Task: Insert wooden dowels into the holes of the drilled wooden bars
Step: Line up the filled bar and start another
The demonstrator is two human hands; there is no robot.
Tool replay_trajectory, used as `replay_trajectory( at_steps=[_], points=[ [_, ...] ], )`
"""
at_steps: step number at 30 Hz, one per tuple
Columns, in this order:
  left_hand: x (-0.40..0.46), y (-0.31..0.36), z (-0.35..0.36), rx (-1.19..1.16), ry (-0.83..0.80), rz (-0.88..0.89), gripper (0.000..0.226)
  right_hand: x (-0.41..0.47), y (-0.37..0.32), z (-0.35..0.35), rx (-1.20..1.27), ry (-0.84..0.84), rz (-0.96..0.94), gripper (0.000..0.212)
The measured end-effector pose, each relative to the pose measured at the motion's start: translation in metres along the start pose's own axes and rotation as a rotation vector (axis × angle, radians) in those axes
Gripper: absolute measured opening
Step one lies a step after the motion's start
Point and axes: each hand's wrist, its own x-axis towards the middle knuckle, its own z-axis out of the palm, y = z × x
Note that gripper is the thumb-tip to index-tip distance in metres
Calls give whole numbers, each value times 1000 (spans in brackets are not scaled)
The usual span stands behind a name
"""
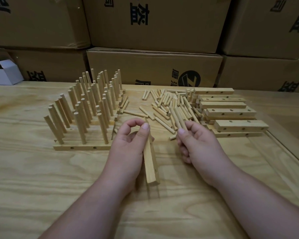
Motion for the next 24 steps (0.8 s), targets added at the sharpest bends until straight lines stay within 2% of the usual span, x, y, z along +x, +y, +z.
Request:
replay_trajectory(
  at_steps=[3,5,8,11,12,15,16,18,19,22,24],
  points=[
    [3,-1,-3,-36,-17,-60,40,-2,-1,0,-37,0,-39,13],
    [4,-1,-5,-97,-48,-84,53,-2,-1,1,-26,11,-42,17],
    [4,-3,-4,-35,-112,-66,48,-2,0,2,5,22,-34,18],
    [3,-7,-4,24,-131,3,21,-2,0,2,-2,27,-33,18],
    [3,-7,-4,27,-110,3,22,-2,0,2,-4,27,-32,18],
    [3,-7,-4,69,-83,-38,50,-3,-1,3,-15,30,-24,19],
    [3,-8,-4,67,-88,-51,47,-3,-1,3,-18,31,-25,19],
    [3,-8,-3,28,-99,-67,26,-4,-2,3,-19,32,-33,18],
    [4,-8,-3,14,-107,-71,27,-4,-2,4,-22,33,-36,18],
    [4,-6,-1,21,-118,-83,49,-4,-2,4,-18,33,-37,18],
    [2,-3,-1,-4,-94,-76,51,-4,-2,3,-15,25,-48,16]
  ],
)
